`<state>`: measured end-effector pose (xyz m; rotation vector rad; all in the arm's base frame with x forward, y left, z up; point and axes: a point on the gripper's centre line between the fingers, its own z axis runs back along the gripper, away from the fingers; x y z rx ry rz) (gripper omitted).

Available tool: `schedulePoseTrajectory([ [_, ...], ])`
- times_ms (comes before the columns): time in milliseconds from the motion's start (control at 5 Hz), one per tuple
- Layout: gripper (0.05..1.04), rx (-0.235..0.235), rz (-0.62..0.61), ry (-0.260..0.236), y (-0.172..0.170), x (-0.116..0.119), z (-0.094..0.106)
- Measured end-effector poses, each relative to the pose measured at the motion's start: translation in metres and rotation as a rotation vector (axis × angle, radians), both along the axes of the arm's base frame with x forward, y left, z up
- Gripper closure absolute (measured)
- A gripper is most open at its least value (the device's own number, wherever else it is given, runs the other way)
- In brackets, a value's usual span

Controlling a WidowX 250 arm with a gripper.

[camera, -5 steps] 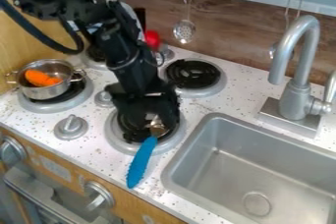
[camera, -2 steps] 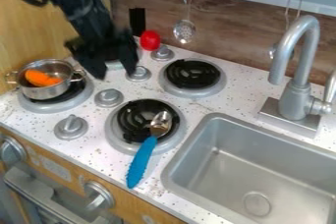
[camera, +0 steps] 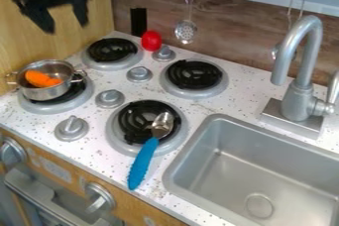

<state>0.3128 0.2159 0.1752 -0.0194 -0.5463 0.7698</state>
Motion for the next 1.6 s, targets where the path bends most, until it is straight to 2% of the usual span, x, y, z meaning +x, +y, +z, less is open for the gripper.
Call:
schedulePoseTrajectory([
  [200,0.086,-0.009,0.2,0.004,0.041,-0.022,-0.006],
  [400,0.086,-0.033,0.319,0.023,0.079,-0.037,-0.025],
  [600,0.085,-0.071,0.377,0.052,0.097,-0.032,-0.051],
  [800,0.085,-0.111,0.409,0.092,0.103,-0.031,-0.077],
  [1000,0.085,-0.145,0.405,0.094,0.104,-0.027,-0.089],
  [1200,0.085,-0.141,0.394,0.075,0.104,-0.023,-0.088],
  [1400,0.085,-0.137,0.353,0.092,0.094,-0.02,-0.097],
  [1600,0.085,-0.129,0.32,0.088,0.083,-0.018,-0.097],
])
